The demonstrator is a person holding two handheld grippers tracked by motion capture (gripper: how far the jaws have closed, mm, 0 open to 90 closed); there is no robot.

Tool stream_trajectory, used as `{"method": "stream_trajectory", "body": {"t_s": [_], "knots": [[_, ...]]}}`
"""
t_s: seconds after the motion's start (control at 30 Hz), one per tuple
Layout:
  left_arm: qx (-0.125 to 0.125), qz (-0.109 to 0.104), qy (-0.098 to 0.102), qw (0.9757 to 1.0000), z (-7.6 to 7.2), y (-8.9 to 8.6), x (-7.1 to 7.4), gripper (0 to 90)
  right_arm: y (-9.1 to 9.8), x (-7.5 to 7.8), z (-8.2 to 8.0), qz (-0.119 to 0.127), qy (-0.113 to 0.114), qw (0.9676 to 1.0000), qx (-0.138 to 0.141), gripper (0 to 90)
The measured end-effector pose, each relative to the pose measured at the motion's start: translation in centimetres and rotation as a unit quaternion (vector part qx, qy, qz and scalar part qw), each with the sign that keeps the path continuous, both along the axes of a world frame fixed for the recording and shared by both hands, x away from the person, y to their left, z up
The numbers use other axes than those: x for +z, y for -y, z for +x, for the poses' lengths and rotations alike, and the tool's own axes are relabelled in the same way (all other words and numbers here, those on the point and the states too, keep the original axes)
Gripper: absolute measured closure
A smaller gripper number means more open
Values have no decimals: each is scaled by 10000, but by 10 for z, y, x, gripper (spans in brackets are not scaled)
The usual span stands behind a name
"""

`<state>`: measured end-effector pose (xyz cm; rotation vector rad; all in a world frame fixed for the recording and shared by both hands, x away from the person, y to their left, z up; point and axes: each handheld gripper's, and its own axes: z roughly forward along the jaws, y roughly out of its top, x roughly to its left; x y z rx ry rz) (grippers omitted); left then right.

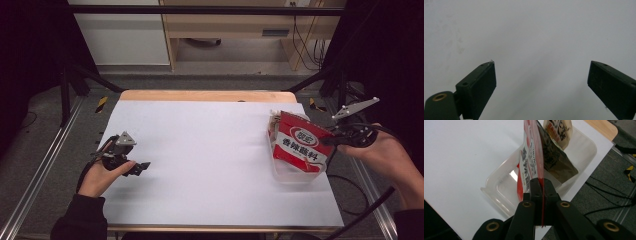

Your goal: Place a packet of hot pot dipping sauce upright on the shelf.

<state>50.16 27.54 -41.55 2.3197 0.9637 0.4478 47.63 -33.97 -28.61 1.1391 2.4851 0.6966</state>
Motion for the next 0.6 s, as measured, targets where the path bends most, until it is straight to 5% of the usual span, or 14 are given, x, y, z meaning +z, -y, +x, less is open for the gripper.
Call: {"method": "stream_trajectory", "body": {"t_s": [0.43, 0.6], "knots": [[0, 27, -37, 10000, 0, 1, -2, 84, 23, -19, -8, 68, -163, 9996, -216, 862], [-7, 25, -11, 10000, 0, 2, -1, 83, 20, -21, -7, 39, -158, 9997, -159, 727]]}}
